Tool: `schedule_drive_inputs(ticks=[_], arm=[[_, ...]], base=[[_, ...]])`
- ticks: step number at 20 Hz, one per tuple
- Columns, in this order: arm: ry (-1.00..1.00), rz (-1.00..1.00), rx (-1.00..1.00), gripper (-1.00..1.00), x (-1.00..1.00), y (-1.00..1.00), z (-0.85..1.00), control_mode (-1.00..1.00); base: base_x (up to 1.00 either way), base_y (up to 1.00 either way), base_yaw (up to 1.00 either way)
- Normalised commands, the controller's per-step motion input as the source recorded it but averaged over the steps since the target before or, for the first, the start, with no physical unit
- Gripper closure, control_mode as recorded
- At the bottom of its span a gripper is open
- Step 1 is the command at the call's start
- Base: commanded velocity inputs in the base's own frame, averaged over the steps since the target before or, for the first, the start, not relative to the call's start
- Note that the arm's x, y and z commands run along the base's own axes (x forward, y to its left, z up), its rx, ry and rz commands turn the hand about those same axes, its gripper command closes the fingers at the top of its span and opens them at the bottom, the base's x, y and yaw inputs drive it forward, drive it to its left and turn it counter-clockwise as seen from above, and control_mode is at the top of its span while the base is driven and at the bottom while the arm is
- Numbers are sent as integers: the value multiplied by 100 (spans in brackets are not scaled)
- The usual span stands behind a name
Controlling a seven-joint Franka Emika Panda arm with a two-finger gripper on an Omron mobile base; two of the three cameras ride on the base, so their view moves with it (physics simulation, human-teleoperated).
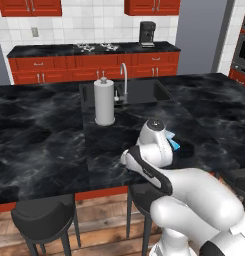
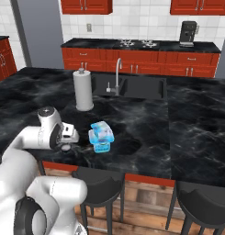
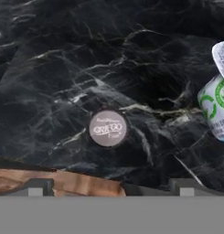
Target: Stack the yogurt containers by placing the smaller containers on top of the larger containers.
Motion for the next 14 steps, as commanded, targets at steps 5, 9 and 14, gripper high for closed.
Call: schedule_drive_inputs(ticks=[5,9,14], arm=[[0,-10,0,-100,38,12,-21,-100],[1,-10,0,-100,39,14,-19,-100],[2,-6,0,-100,25,2,-17,-100]], base=[[0,0,0],[0,0,0],[0,0,0]])
